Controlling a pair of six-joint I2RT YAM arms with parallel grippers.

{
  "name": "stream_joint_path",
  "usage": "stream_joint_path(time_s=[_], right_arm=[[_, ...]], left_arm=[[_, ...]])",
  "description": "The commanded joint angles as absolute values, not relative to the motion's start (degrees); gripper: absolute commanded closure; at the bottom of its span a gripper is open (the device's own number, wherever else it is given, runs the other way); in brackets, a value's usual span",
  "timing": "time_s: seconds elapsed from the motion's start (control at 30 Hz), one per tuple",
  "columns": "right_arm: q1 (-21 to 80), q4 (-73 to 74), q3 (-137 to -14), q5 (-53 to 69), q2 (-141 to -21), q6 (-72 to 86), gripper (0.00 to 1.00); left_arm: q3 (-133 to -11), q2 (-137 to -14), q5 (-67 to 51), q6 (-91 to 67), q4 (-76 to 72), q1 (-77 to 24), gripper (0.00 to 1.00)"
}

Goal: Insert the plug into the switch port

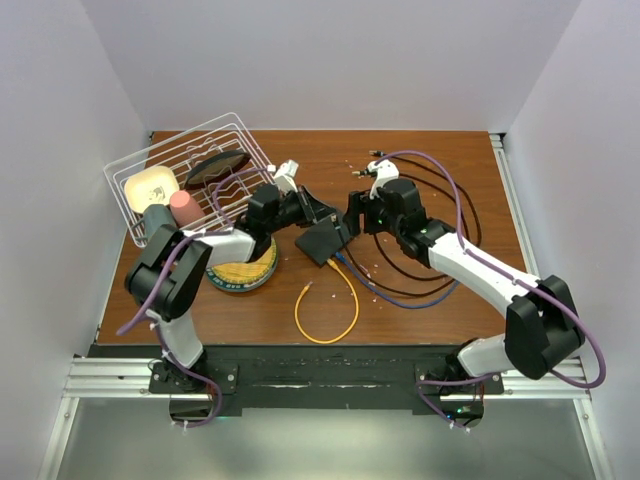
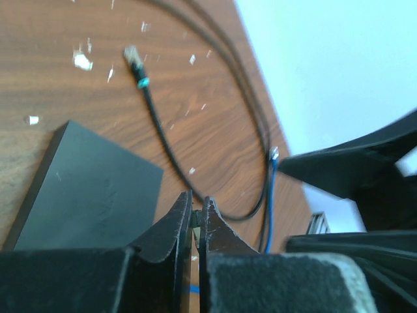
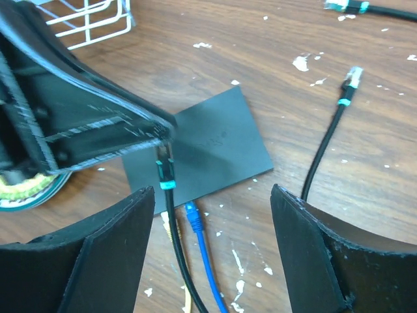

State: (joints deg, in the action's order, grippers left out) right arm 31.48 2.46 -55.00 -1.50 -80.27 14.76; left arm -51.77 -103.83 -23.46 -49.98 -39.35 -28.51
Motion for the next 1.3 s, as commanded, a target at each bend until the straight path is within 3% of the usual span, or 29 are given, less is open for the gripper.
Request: stream_joint_path(time_s=[0.0, 0.27, 0.57, 1.2, 1.27], right_arm=[[31.55, -3.33, -53.97, 4.12, -79.98, 16.61, 0.27], [32.17, -6.41, -52.82, 9.14, -80.33, 17.75, 0.30], [33.22, -7.73, -52.74, 10.11, -83.05, 18.72, 0.45], [33.57, -11.25, -52.73, 10.19, -86.66, 20.83, 0.65], [33.75, -11.69, -52.73, 10.28, -87.19, 21.00, 0.72]], left_arm=[[-48.43, -98.00, -17.94, -53.08, -48.34, -28.12, 1.00], [-46.41, -95.98, -15.03, -54.49, -49.31, -28.12, 1.00], [-46.58, -96.15, -15.38, -54.93, -49.75, -28.12, 1.00], [-48.16, -97.56, -17.23, -54.58, -49.40, -28.12, 1.00], [-48.08, -97.56, -17.40, -54.58, -49.40, -28.12, 1.00]])
